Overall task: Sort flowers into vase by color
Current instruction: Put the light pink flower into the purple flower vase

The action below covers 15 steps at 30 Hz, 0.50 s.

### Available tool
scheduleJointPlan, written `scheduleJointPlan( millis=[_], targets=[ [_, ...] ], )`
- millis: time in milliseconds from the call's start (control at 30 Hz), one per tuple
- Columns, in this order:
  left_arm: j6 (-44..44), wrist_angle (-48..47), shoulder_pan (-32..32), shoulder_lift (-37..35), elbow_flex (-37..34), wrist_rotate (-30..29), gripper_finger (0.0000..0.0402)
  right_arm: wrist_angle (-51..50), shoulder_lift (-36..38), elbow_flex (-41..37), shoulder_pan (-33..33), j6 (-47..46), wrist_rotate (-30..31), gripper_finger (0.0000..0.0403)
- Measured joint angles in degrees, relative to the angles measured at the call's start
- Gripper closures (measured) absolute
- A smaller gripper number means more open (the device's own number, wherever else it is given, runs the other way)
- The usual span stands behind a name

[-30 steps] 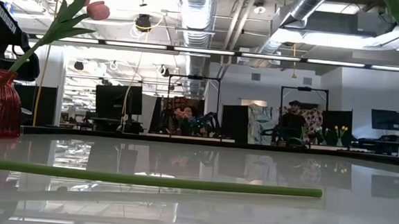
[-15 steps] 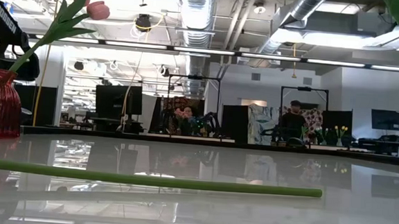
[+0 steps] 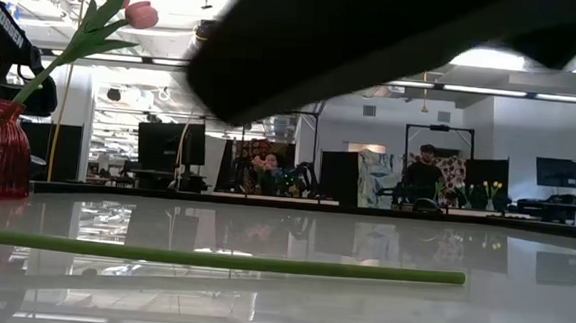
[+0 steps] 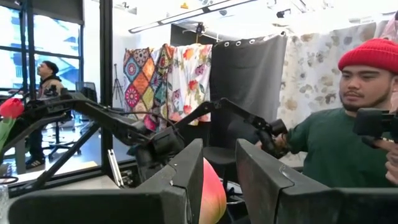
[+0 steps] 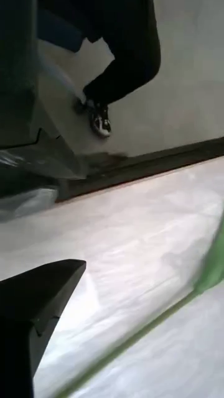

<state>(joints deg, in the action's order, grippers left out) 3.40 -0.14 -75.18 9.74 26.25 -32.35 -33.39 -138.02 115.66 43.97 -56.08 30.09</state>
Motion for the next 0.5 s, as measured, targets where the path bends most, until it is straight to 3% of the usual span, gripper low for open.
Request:
scheduleJointPlan(
  millis=[267, 500],
  targets=[
    [-1.09, -0.29, 0.00, -0.02, -0.01, -0.01, 0.0319, -0.25, 0.31, 0.01, -3.90, 9.81, 3.63, 0.0155],
    [-0.35, -0.40, -0.02, -0.01, 0.01, -0.01, 0.0319, -1.84, -0.14, 0.02, -6.51, 14.40, 3.06, 0.0155]
  ],
)
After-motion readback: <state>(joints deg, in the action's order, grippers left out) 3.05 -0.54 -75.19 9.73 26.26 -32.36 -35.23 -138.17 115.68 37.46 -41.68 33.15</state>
